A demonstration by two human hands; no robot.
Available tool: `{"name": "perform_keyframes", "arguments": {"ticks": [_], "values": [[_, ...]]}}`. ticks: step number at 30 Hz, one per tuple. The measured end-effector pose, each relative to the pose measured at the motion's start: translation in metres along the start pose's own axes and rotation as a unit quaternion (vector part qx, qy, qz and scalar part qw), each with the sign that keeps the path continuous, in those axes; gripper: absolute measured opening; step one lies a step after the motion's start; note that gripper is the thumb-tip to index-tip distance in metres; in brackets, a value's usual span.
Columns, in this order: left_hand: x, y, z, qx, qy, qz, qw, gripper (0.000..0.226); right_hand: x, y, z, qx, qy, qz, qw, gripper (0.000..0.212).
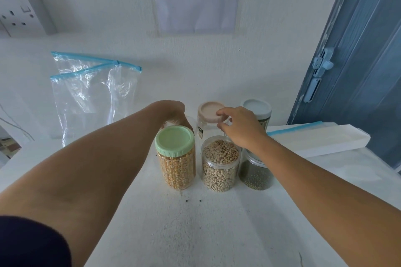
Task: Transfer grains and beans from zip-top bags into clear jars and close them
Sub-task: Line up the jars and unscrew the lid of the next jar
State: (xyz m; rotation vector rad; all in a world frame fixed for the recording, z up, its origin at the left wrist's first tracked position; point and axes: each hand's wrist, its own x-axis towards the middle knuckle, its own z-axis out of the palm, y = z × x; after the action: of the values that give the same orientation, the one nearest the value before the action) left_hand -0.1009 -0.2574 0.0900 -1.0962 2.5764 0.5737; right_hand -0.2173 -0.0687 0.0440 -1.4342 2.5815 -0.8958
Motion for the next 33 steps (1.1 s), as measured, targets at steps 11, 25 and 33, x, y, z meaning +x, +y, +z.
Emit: {"name": "perform_keyframes", "arguments": {"ticks": [11,25,33], "values": [[-0.034,-0.017,-0.041,-0.076,0.194,0.053,0.977,0.102,-0.001,-0.041,-0.013,0.05,0.064,-0.049,0.995,0.046],[-0.154,-0.037,-0.061,-0.147,0.307,0.142,0.93,0.102,-0.016,-0.121,-0.003,0.183,0.01,-0.079,0.98,0.104],[-0.213,-0.099,-0.037,-0.283,0.24,0.164,0.914,0.124,-0.048,-0.154,0.004,0.243,-0.02,-0.121,0.962,0.095]]}}
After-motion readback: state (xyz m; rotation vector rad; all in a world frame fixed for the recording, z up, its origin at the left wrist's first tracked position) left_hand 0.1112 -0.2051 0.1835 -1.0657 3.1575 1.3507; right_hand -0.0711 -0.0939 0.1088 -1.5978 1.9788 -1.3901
